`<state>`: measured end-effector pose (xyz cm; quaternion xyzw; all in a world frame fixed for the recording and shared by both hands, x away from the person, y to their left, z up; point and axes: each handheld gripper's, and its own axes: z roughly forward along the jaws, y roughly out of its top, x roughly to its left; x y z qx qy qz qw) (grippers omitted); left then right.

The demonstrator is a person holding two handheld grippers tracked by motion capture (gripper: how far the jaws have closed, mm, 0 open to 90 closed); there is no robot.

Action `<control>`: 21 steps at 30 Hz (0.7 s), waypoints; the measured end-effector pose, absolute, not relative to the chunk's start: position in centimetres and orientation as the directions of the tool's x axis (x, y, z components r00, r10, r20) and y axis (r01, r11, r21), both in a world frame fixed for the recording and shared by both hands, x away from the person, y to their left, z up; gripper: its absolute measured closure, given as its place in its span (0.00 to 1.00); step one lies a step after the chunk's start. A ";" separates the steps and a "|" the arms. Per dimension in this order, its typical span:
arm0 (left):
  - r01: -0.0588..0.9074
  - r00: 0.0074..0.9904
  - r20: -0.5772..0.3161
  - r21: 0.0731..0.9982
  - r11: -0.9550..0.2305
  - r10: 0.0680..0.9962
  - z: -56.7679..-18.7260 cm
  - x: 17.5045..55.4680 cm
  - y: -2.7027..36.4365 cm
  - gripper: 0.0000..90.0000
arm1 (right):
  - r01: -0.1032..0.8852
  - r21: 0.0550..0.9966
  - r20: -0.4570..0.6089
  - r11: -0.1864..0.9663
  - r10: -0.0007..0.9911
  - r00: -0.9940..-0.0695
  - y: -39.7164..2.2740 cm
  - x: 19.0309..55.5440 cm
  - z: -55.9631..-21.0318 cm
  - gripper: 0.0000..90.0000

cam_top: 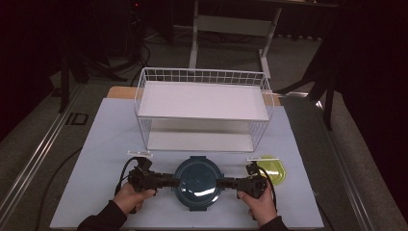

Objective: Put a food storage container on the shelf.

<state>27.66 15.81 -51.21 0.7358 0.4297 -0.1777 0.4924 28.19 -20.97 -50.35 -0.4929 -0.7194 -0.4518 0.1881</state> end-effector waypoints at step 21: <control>0.826 0.535 -0.689 0.548 -0.132 0.489 -50.0 26.5 15.2 0.64 | 0.870 0.482 0.707 0.105 0.540 -0.457 -21.2 27.1 -49.7 0.62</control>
